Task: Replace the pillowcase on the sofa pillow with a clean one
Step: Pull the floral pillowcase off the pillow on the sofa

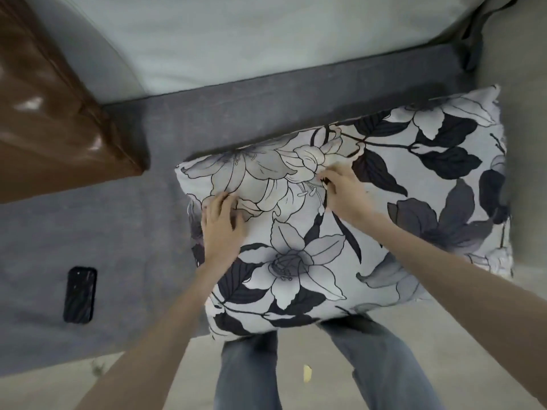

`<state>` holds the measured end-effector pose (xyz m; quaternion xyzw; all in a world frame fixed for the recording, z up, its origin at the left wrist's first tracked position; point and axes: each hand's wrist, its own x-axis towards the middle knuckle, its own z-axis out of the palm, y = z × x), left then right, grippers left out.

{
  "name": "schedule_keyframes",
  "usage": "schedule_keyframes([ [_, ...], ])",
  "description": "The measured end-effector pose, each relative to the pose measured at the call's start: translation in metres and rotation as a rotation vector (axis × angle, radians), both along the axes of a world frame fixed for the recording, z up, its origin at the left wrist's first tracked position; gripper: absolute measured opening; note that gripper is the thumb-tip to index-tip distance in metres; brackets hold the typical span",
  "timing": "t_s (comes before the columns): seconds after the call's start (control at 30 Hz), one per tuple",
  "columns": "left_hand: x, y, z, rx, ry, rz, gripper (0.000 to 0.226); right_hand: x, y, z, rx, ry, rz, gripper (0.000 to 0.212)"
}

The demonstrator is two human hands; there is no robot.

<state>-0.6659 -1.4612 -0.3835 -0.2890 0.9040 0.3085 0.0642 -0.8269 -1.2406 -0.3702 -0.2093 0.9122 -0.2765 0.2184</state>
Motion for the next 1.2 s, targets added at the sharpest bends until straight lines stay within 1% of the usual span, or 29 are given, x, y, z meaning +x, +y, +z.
schedule_keyframes([
  [0.03, 0.02, 0.012, 0.009, -0.019, -0.004, -0.006, 0.027, 0.03, 0.013, 0.01, -0.032, -0.037, -0.095, 0.03],
  [0.07, 0.04, 0.025, 0.017, -0.042, -0.033, -0.068, 0.019, 0.062, 0.026, 0.019, -0.042, -0.092, -0.206, 0.028],
  [0.13, 0.083, 0.055, 0.028, -0.013, -0.134, -0.321, 0.013, 0.131, 0.053, 0.029, -0.04, -0.228, -0.442, 0.025],
  [0.2, 0.127, 0.084, 0.034, 0.132, -0.326, -0.516, 0.016, 0.2, 0.077, 0.03, 0.03, -0.431, -0.599, 0.029],
  [0.23, 0.147, 0.094, 0.033, 0.205, -0.461, -0.546, 0.019, 0.232, 0.088, 0.027, 0.085, -0.573, -0.647, 0.031],
  [0.27, 0.166, 0.103, 0.031, 0.285, -0.595, -0.532, 0.022, 0.261, 0.098, 0.023, 0.123, -0.716, -0.695, 0.033],
  [0.3, 0.183, 0.11, 0.029, 0.39, -0.693, -0.443, 0.025, 0.284, 0.106, 0.018, 0.131, -0.836, -0.763, 0.033],
  [0.33, 0.198, 0.114, 0.023, 0.523, -0.747, -0.282, 0.025, 0.302, 0.113, 0.012, 0.112, -0.928, -0.858, 0.031],
  [0.37, 0.209, 0.117, 0.018, 0.68, -0.77, -0.03, 0.023, 0.313, 0.117, 0.005, 0.075, -0.997, -0.97, 0.029],
  [0.43, 0.222, 0.117, 0.006, 0.966, -0.772, 0.532, 0.013, 0.319, 0.115, -0.014, -0.083, -1.077, -1.18, 0.023],
  [0.47, 0.227, 0.115, -0.003, 1.081, -0.733, 0.741, 0.009, 0.317, 0.109, -0.025, -0.186, -1.103, -1.26, 0.019],
  [0.5, 0.233, 0.112, -0.014, 1.2, -0.641, 0.917, 0.009, 0.313, 0.101, -0.037, -0.291, -1.134, -1.316, 0.015],
  [0.53, 0.238, 0.11, -0.025, 1.313, -0.516, 1.071, 0.01, 0.307, 0.093, -0.049, -0.399, -1.17, -1.349, 0.015],
  [0.57, 0.242, 0.108, -0.034, 1.402, -0.384, 1.191, 0.011, 0.302, 0.087, -0.059, -0.482, -1.189, -1.367, 0.021],
  [0.6, 0.243, 0.106, -0.041, 1.452, -0.278, 1.276, 0.013, 0.296, 0.082, -0.067, -0.531, -1.188, -1.383, 0.027],
  [0.63, 0.244, 0.106, -0.045, 1.467, -0.206, 1.33, 0.015, 0.291, 0.079, -0.074, -0.53, -1.168, -1.392, 0.03],
  [0.7, 0.242, 0.106, -0.048, 1.452, -0.135, 1.376, 0.014, 0.282, 0.074, -0.08, -0.423, -1.097, -1.38, 0.028],
  [0.77, 0.235, 0.108, -0.042, 1.378, -0.105, 1.406, 0.018, 0.278, 0.071, -0.072, -0.342, -1.013, -1.349, 0.021],
  [0.8, 0.232, 0.109, -0.036, 1.329, -0.092, 1.404, 0.027, 0.278, 0.072, -0.064, -0.336, -0.967, -1.34, 0.019],
  [0.87, 0.227, 0.11, -0.013, 1.261, -0.03, 1.365, 0.057, 0.278, 0.077, -0.043, -0.37, -0.877, -1.302, 0.019],
  [0.9, 0.226, 0.111, 0.003, 1.252, -0.002, 1.33, 0.065, 0.278, 0.08, -0.029, -0.385, -0.835, -1.269, 0.017],
  [0.93, 0.226, 0.111, 0.019, 1.245, 0.016, 1.301, 0.066, 0.277, 0.082, -0.013, -0.392, -0.789, -1.234, 0.016],
  [0.97, 0.226, 0.111, 0.038, 1.234, 0.023, 1.277, 0.058, 0.274, 0.084, 0.005, -0.392, -0.739, -1.199, 0.014],
  [1.0, 0.226, 0.108, 0.056, 1.212, 0.024, 1.264, 0.041, 0.268, 0.085, 0.024, -0.389, -0.684, -1.158, 0.013],
  [1.03, 0.224, 0.104, 0.077, 1.172, 0.032, 1.259, 0.019, 0.261, 0.084, 0.045, -0.369, -0.625, -1.105, 0.015],
  [1.07, 0.221, 0.099, 0.096, 1.122, 0.075, 1.251, 0.012, 0.253, 0.083, 0.067, -0.343, -0.563, -1.045, 0.018],
  [1.1, 0.215, 0.092, 0.115, 1.075, 0.118, 1.226, 0.025, 0.243, 0.08, 0.092, -0.333, -0.504, -0.984, 0.021],
  [1.13, 0.208, 0.083, 0.134, 1.039, 0.176, 1.19, 0.03, 0.232, 0.076, 0.117, -0.346, -0.454, -0.924, 0.022],
  [1.2, 0.183, 0.066, 0.179, 0.988, 0.285, 1.082, 0.023, 0.209, 0.063, 0.168, -0.397, -0.369, -0.814, 0.027],
])
